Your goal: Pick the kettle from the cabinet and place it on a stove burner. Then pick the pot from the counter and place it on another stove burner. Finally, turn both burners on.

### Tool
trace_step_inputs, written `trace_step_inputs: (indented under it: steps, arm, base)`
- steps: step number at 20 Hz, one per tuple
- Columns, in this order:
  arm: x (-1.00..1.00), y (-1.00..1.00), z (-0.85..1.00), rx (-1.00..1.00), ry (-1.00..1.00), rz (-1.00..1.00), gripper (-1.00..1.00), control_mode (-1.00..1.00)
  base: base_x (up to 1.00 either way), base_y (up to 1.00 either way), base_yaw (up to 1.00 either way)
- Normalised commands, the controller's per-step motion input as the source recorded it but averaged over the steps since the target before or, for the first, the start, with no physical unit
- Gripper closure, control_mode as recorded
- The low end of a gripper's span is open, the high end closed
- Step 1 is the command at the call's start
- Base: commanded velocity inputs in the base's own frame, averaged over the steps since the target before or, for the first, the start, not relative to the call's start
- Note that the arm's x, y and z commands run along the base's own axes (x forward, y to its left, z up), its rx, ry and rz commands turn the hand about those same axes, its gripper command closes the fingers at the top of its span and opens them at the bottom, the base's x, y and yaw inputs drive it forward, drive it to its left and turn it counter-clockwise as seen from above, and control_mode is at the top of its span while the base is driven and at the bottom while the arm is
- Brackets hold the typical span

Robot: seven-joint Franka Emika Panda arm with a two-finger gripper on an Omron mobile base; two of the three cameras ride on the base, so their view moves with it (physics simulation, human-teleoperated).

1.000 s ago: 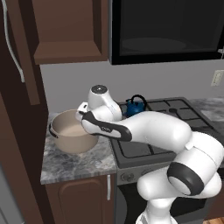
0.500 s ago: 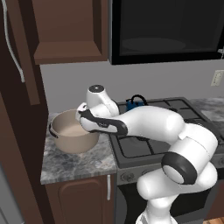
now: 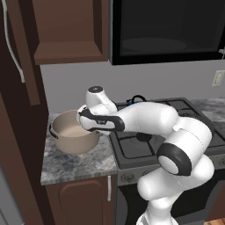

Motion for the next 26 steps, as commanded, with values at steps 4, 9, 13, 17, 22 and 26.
trace_step_inputs:
  steps: [4,9,13,17,22,26]
  arm:
    - [0.15,0.05,-0.15,-0.01,0.03,-0.05,-1.00,-1.00]
    - [0.21,0.13,-0.15,-0.01,0.02,-0.08,-1.00,-1.00]
    - [0.19,0.14,-0.16,-0.02,0.04,-0.08,-1.00,-1.00]
    - [0.03,0.06,-0.14,0.00,0.05,-0.04,-1.00,-1.00]
    - [0.04,0.06,-0.17,0.00,0.05,-0.01,1.00,-1.00]
    - [0.00,0.01,-0.03,0.00,0.09,0.00,1.00,-1.00]
  base:
    - [0.00,0.00,0.00]
    - [0.00,0.00,0.00]
    - [0.00,0.00,0.00]
    - [0.00,0.00,0.00]
    - [0.00,0.00,0.00]
    - [0.00,0.00,0.00]
